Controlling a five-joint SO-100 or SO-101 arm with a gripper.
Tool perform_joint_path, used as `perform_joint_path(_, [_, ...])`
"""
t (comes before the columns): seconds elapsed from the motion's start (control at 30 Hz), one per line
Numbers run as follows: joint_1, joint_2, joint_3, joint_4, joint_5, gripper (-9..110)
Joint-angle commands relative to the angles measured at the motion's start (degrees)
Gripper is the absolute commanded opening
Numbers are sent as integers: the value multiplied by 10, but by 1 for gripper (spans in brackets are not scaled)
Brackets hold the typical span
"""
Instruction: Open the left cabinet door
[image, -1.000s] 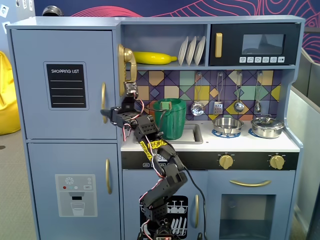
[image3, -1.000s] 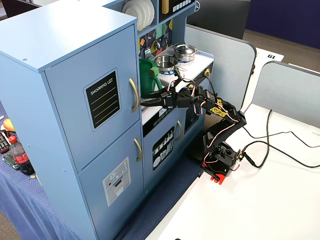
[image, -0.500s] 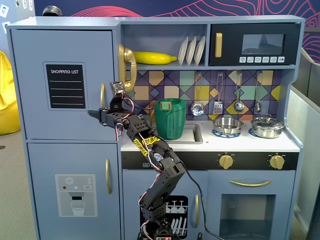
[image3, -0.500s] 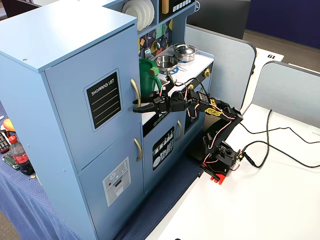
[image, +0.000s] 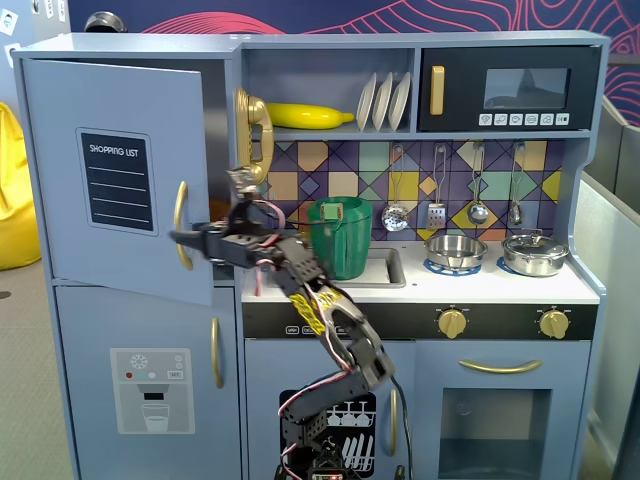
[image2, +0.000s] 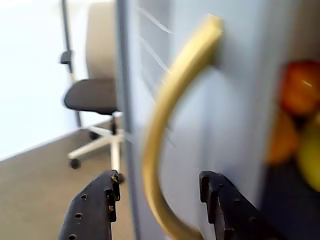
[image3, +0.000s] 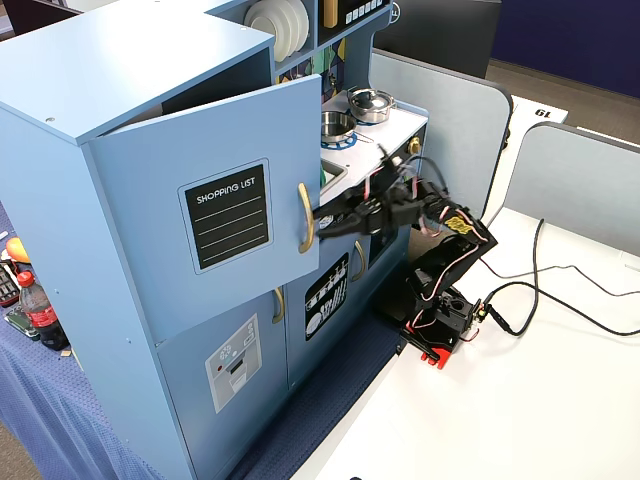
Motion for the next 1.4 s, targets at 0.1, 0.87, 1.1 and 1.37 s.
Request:
perform_joint_path(0.1, [126,125,28,107,52,9])
perform_joint_path(0.87, [29,-27,33,-88,-11,0])
perform_joint_path(1.1, [-73,-2,45,-62,-25,0])
perform_joint_path(1.37, [-115,11,68,-69,-13,0])
